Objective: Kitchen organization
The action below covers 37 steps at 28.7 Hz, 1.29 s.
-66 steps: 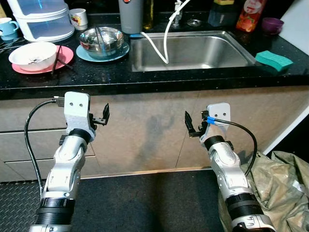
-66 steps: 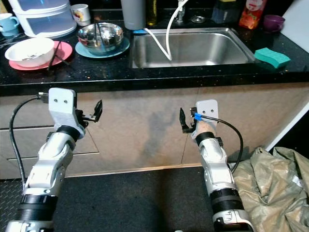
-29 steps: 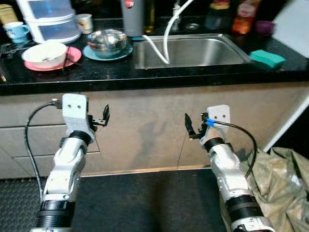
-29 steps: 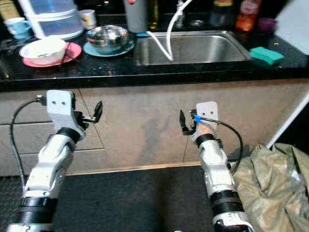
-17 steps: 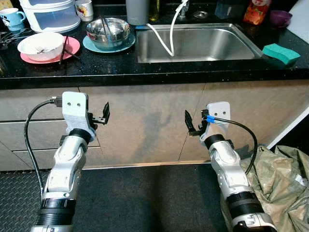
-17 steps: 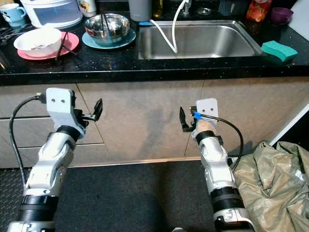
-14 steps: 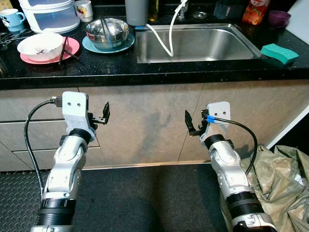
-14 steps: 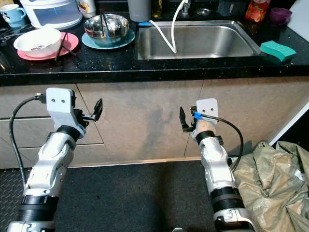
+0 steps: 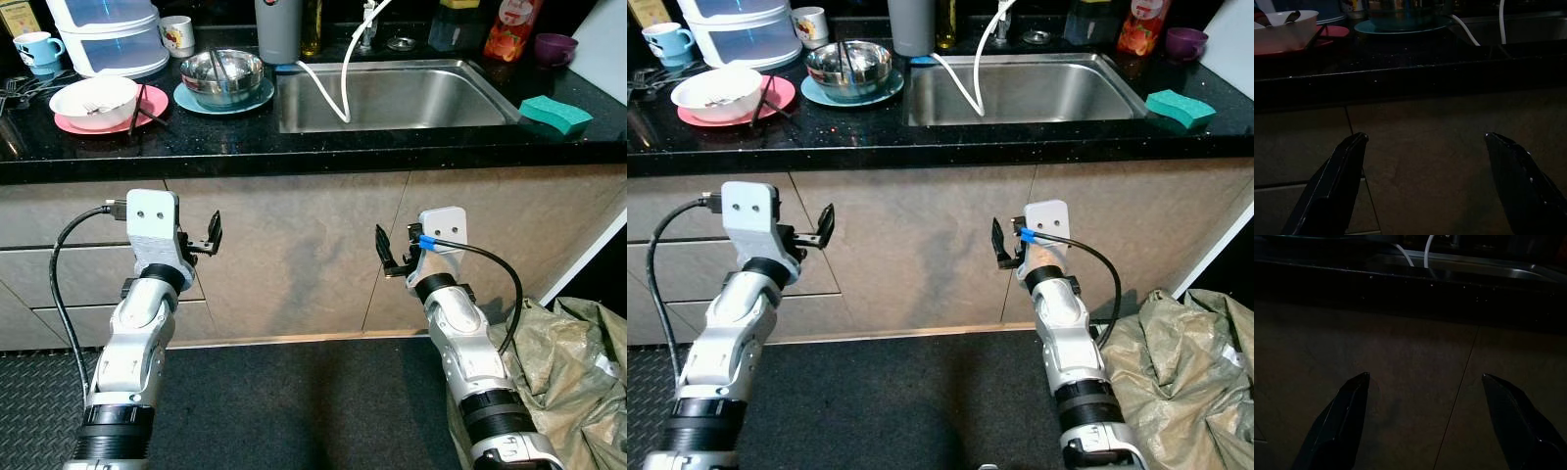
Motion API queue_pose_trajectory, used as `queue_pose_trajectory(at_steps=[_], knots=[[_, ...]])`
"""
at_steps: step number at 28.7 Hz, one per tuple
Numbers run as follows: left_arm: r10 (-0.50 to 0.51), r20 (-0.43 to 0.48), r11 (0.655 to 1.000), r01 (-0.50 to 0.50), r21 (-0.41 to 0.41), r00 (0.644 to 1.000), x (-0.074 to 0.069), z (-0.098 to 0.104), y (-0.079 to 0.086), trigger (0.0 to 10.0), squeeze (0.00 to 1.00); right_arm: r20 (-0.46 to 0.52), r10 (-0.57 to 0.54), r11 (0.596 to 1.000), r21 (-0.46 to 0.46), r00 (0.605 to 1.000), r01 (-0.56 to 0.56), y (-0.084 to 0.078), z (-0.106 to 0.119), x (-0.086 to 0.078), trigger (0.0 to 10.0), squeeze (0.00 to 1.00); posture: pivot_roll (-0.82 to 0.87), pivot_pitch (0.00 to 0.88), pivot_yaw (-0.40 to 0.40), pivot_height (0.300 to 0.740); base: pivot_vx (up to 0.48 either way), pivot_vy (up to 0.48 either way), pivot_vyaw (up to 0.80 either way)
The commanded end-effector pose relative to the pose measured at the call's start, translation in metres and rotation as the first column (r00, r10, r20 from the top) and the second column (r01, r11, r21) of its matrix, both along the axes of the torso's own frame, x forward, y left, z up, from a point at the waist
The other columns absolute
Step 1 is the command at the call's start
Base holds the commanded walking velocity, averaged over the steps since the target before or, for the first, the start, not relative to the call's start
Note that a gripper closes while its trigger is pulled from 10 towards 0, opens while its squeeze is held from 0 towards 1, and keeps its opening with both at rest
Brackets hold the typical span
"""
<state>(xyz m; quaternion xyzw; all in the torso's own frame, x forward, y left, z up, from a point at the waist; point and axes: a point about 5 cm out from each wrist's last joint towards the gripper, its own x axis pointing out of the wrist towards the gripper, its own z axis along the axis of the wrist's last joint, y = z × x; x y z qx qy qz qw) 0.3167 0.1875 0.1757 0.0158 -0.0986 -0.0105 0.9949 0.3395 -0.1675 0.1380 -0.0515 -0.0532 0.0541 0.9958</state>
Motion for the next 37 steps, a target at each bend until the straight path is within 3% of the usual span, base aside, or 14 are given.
queue_pose_trajectory(at_steps=[1, 22, 30, 37], knots=[[0.018, -0.016, 1.0, -0.018, 0.006, 1.0, -0.002, -0.005, 0.004, 10.0, 0.0, -0.002, -0.002, 1.0, 0.005, 1.0, 0.002, -0.002, -0.001, -0.001, 10.0, 0.0, 0.01, 0.079, -0.036, 0.74, 0.0, 0.0, 0.0], [0.036, -0.001, 0.999, -0.036, 0.031, 0.999, 0.0, -0.002, 0.003, 10.0, 0.0, -0.003, 0.028, 1.0, 0.006, 1.0, -0.028, 0.002, -0.001, -0.001, 10.0, 0.0, 0.01, 0.07, -0.044, 0.74, 0.0, 0.0, 0.0], [0.039, 0.02, 0.999, -0.04, 0.036, 0.999, 0.001, 0.006, 0.005, 10.0, 0.0, 0.13, 0.02, 0.999, 0.034, 0.991, -0.024, 0.001, 0.022, 0.0, 10.0, 0.0, 0.01, 0.061, -0.046, 0.74, 0.0, 0.0, 0.0], [0.038, 0.022, 0.998, -0.039, 0.047, 0.999, 0.002, 0.007, 0.005, 10.0, 0.0, 0.161, 0.02, 0.997, 0.068, 0.987, -0.031, 0.001, 0.038, 0.006, 10.0, 0.0, 0.01, 0.054, -0.044, 0.74, 0.0, 0.0, 0.0]])
